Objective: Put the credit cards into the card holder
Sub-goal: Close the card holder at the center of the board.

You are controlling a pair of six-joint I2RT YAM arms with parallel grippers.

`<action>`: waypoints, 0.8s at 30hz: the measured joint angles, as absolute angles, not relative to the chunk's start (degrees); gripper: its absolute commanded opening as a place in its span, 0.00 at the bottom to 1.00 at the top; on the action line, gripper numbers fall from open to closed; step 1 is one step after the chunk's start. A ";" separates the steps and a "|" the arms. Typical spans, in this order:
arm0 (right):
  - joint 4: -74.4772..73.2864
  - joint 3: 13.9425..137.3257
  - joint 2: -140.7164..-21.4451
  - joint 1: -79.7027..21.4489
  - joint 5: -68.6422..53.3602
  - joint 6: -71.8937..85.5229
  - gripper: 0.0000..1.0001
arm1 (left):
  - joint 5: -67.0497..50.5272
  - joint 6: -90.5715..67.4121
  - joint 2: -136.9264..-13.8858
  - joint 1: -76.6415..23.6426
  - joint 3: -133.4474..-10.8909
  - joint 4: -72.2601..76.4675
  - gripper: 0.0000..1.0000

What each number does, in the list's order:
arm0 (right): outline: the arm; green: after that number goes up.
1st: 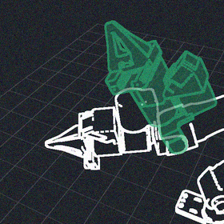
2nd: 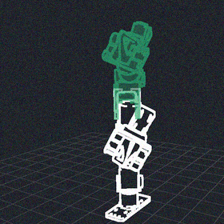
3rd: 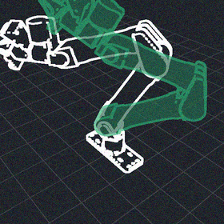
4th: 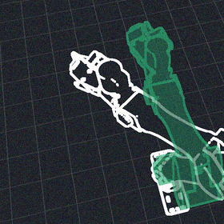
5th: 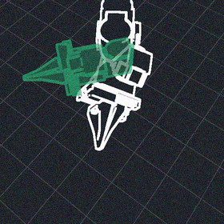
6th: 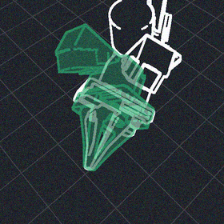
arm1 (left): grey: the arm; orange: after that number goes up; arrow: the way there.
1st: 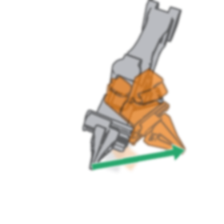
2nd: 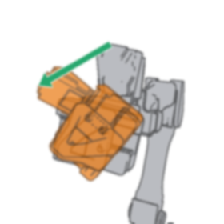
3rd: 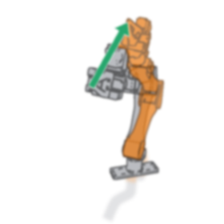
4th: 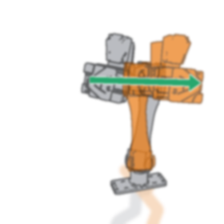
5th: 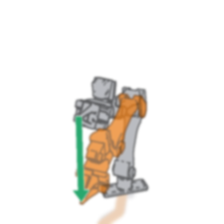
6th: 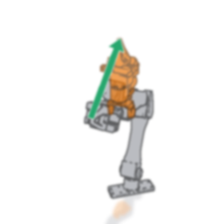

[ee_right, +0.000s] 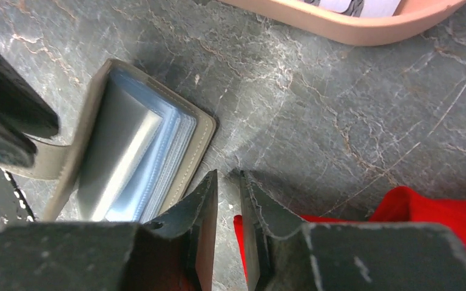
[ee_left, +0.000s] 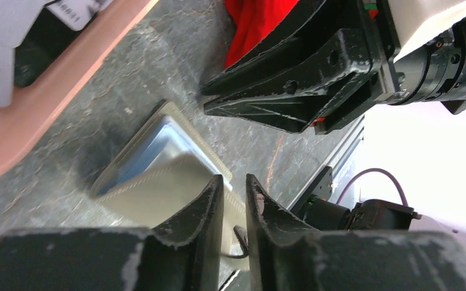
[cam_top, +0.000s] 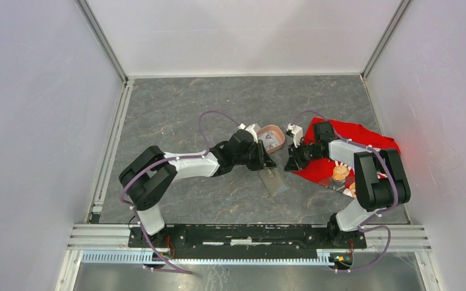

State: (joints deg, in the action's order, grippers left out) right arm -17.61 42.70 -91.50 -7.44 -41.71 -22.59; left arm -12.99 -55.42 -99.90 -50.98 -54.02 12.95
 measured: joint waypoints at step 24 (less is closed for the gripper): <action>-49.52 49.04 -79.77 5.26 -66.39 -67.68 0.31 | -17.21 -55.53 -111.33 -52.01 -68.73 18.59 0.42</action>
State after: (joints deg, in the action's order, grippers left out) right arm -49.52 49.04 -79.77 5.26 -66.39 -67.68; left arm -17.21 -55.53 -111.33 -52.01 -68.73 18.59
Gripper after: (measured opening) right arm 0.318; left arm 0.424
